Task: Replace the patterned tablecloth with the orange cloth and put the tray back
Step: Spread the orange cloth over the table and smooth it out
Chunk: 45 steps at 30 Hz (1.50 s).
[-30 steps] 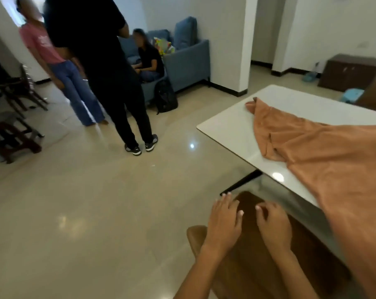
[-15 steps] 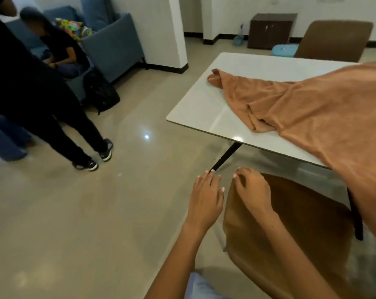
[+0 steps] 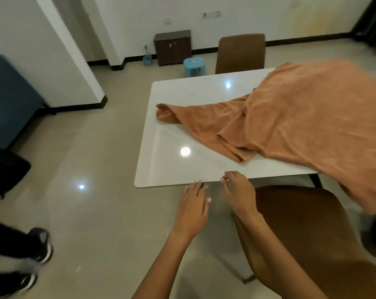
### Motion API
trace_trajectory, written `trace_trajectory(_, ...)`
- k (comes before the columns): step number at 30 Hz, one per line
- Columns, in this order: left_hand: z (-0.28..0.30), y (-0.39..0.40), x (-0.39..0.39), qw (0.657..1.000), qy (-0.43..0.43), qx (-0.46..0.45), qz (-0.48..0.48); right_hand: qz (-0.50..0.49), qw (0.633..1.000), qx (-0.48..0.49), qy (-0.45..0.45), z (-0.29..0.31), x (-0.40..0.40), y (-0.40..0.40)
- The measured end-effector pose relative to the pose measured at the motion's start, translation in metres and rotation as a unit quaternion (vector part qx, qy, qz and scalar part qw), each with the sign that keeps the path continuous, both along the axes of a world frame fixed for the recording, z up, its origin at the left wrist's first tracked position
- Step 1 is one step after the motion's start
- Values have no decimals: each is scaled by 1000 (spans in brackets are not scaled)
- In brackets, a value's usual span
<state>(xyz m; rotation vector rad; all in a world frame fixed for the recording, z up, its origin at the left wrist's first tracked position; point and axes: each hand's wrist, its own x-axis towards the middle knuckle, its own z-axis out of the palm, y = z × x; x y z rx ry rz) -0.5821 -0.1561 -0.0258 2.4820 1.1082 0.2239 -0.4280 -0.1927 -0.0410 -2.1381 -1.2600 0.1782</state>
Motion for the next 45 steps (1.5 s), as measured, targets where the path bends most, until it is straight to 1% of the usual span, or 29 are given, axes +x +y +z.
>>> trace_trajectory(4, -9, 70, -2, 997, -2, -2, -74, -68, 997, -27, -12, -13, -11, 49)
trace_trajectory(6, -15, 105, -4, 995, -22, 4, -96, -93, 995, -43, -20, -18, -17, 71)
trace_trajectory(9, -19, 164, -10, 985, -34, 23, -168, -157, 986, -60, -9, -23, -28, 106)
trace_trajectory(11, -25, 199, -7, 977, -24, 34, -208, -200, 978, -55, -1, -30, -29, 126)
trace_trajectory(13, -31, 226, -5, 973, -11, 18, -232, -241, 969, -56, 7, -38, -29, 144)
trace_trajectory(16, -34, 266, 4, 963, -24, 6, -269, -293, 955, -38, 1, -52, -26, 174)
trace_trajectory(17, -36, 280, 10, 960, -11, 8, -281, -310, 950, -34, 5, -57, -23, 185)
trace_trajectory(19, -44, 308, 22, 951, 5, 22, -308, -337, 941, -26, 6, -71, -13, 206)
trace_trajectory(22, -53, 348, 42, 946, 4, 20, -323, -348, 937, -17, -20, -88, 12, 243)
trace_trajectory(24, -61, 374, 56, 937, 25, 11, -348, -336, 939, -59, -50, -97, 35, 270)
trace_trajectory(27, -72, 413, 74, 922, 25, 21, -385, -353, 923, -150, -35, -113, 61, 304)
trace_trajectory(28, -74, 425, 82, 920, 19, 34, -391, -374, 915, -151, -32, -119, 65, 310)
trace_trajectory(29, -75, 436, 91, 918, 15, 50, -394, -393, 908, -146, -20, -124, 68, 315)
trace_trajectory(32, -77, 461, 123, 910, 13, 85, -404, -442, 890, -108, -21, -125, 79, 319)
trace_trajectory(34, -82, 479, 146, 903, 16, 106, -415, -475, 875, -90, -20, -114, 86, 323)
trace_trajectory(36, -95, 498, 167, 890, 24, 123, -438, -503, 860, -77, -38, -102, 94, 325)
trace_trajectory(38, -109, 516, 181, 877, 35, 122, -463, -544, 838, -39, -35, -92, 97, 326)
trace_trajectory(40, -119, 527, 189, 875, 30, 89, -475, -560, 827, 9, -33, -77, 92, 332)
trace_trajectory(42, -117, 534, 191, 868, 11, 40, -495, -559, 826, 57, -43, -57, 82, 345)
trace_trajectory(43, -111, 537, 191, 863, -13, 9, -505, -558, 825, 75, -45, -46, 77, 355)
trace_trajectory(44, -106, 540, 191, 860, -59, -22, -506, -560, 822, 94, -42, -33, 72, 367)
trace_trajectory(45, -99, 543, 190, 859, -100, -73, -497, -566, 816, 116, -34, -20, 69, 378)
